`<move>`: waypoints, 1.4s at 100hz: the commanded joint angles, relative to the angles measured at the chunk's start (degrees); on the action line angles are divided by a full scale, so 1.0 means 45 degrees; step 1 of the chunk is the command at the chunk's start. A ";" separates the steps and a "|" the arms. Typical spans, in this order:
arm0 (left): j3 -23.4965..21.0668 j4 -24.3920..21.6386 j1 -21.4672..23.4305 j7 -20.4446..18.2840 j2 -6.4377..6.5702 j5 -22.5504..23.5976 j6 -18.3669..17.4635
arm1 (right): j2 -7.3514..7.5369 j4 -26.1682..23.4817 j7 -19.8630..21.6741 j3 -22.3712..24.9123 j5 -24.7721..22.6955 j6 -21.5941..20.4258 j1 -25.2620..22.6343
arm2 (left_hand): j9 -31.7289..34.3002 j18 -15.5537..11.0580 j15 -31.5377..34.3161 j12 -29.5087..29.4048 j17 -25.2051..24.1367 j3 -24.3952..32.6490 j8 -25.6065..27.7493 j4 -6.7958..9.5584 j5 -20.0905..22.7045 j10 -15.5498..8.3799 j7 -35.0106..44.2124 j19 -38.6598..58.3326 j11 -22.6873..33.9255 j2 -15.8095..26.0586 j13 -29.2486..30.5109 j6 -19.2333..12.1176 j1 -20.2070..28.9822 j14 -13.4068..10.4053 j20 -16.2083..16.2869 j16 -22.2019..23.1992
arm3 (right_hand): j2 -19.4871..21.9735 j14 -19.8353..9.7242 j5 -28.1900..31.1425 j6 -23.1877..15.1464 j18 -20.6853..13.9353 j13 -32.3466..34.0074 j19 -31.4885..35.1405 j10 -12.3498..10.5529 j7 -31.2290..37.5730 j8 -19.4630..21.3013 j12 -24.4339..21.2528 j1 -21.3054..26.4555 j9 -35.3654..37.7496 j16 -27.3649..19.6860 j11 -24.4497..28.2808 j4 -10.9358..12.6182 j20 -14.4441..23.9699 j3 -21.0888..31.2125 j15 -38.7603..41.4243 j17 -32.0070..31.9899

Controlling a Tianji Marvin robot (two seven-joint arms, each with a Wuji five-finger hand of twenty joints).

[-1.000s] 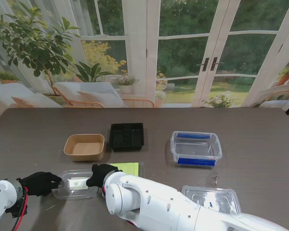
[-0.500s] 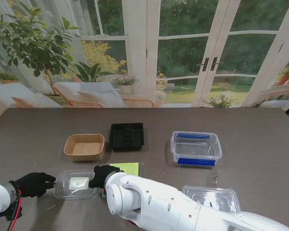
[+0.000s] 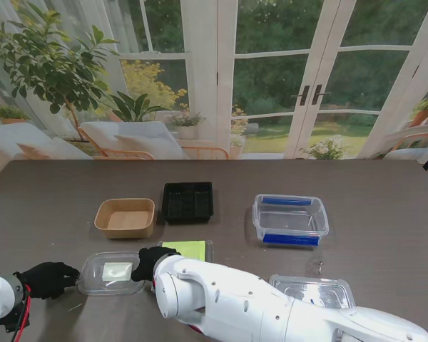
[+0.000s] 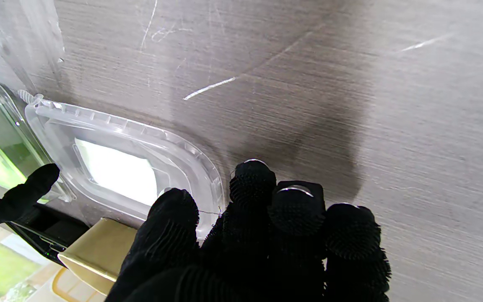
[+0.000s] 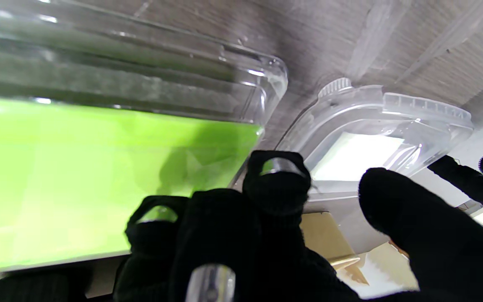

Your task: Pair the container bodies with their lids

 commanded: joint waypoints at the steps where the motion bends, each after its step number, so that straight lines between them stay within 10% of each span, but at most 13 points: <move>1: 0.0089 0.0222 0.0068 -0.0351 -0.0025 0.0059 0.0109 | -0.0067 0.0028 0.0252 -0.0064 -0.0039 -0.0003 0.0005 | 0.0085 0.0200 0.0158 -0.0024 0.0091 0.0023 0.0074 0.0379 -0.0069 0.0143 0.0139 0.0435 0.0202 0.0688 0.0192 0.0239 0.0016 -0.0191 -0.0035 0.0042 | 0.0241 -0.2069 0.0129 -0.0148 -0.0709 0.0129 0.2513 0.0540 -0.0126 0.0019 -0.0027 -0.0616 0.1239 0.0056 0.0577 0.0218 -0.0207 -0.0373 0.0851 0.7778; 140: 0.0264 -0.0498 0.0437 0.0373 -0.0200 -0.0803 0.0065 | -0.0036 -0.0582 -0.0279 0.0561 0.1034 -0.0382 -0.0612 | 0.0072 0.0215 0.0137 -0.0040 0.0009 0.0003 0.0076 0.0375 -0.0027 0.0193 0.0153 0.0373 0.0189 0.0711 0.0137 0.0235 0.0093 -0.0124 -0.0015 0.0033 | 0.0273 -0.1877 0.0239 -0.0151 -0.0689 0.0123 0.2513 0.0654 -0.0062 0.0044 -0.0068 -0.0520 0.1243 0.0008 0.0496 0.0282 -0.0221 -0.0305 0.0866 0.7768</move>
